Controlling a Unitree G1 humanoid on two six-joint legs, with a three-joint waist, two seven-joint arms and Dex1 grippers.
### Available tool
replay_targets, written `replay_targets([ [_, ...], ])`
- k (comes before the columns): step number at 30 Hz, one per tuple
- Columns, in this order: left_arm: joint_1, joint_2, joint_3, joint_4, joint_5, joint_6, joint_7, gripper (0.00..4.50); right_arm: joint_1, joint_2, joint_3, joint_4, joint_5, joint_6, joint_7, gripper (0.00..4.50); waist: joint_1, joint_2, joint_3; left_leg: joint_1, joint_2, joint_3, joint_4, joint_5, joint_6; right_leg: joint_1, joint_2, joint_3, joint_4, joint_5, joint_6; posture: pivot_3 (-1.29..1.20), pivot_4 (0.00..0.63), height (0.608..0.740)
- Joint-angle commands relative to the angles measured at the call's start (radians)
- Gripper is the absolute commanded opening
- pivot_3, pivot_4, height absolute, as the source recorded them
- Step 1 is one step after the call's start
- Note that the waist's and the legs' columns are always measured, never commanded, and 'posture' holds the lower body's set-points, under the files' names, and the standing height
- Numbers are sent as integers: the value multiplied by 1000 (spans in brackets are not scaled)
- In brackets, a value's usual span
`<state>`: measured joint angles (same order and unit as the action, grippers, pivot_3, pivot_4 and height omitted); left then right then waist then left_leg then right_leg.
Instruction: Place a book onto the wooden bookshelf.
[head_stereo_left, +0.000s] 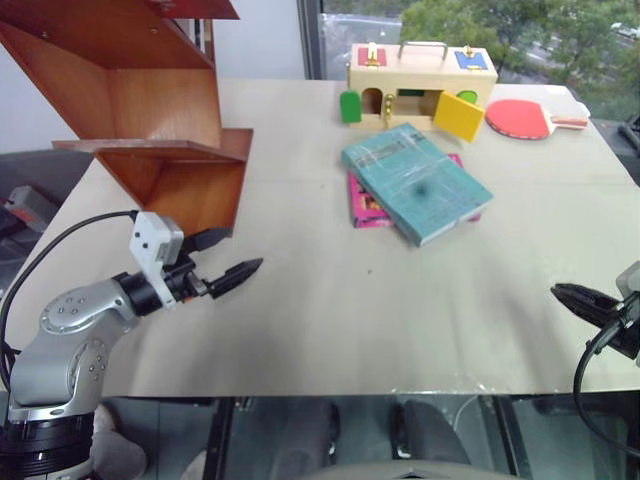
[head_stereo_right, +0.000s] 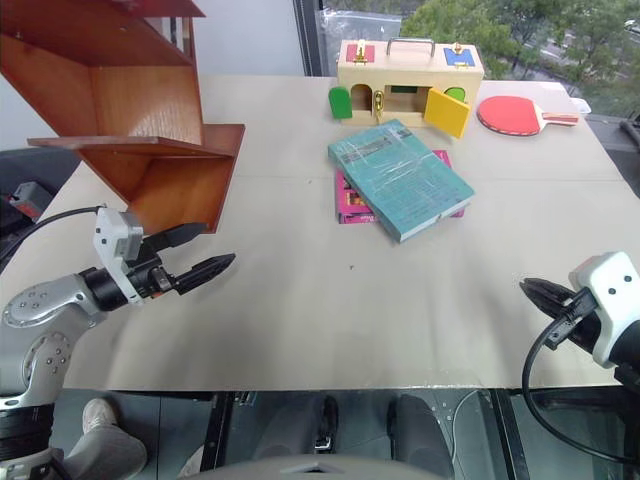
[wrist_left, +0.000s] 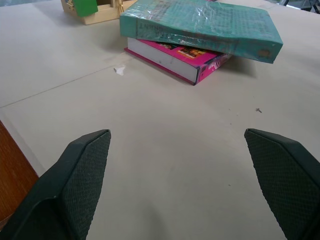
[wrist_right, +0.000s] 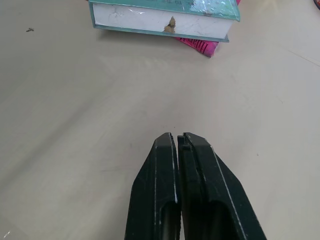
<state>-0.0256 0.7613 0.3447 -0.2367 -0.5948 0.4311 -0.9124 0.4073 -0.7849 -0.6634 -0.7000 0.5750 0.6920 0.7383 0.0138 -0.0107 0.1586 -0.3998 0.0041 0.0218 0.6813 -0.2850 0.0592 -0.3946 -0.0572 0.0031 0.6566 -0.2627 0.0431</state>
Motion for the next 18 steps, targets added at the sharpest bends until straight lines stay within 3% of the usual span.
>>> replay_targets([
  [1,-17,7,12,-35,-13,-5,2,4500,-56,-11,18,-39,33,13,-22,278,0,0,0,0,0,0,0,0,0,0,0,0,0,0,0,0,150,740],
  [4,-35,-9,-10,-41,-9,3,18,4500,-136,-9,83,-42,42,23,-56,1159,-4,0,0,0,0,0,0,0,0,0,0,1,0,0,0,0,150,740],
  [9,-39,-17,-14,-50,-12,14,29,4500,-175,-7,98,-31,15,33,-98,3617,1,0,0,0,0,0,0,0,0,-1,0,0,1,0,0,0,150,740],
  [13,-44,-34,-25,-73,-18,25,47,4500,-241,-14,162,-3,-48,25,-157,3617,-1,0,0,-1,0,1,0,1,-2,-1,0,0,0,0,0,0,150,740],
  [16,-54,-54,-45,-110,-38,34,54,4500,-396,-11,268,92,-78,77,-215,3617,-5,0,1,0,0,1,0,2,-3,-1,0,0,1,0,0,0,150,740],
  [18,-59,-61,-58,-134,-48,37,42,4500,-526,2,331,198,-93,99,-236,2738,-11,0,1,0,0,1,0,2,-3,-1,0,1,1,0,0,0,150,740],
])
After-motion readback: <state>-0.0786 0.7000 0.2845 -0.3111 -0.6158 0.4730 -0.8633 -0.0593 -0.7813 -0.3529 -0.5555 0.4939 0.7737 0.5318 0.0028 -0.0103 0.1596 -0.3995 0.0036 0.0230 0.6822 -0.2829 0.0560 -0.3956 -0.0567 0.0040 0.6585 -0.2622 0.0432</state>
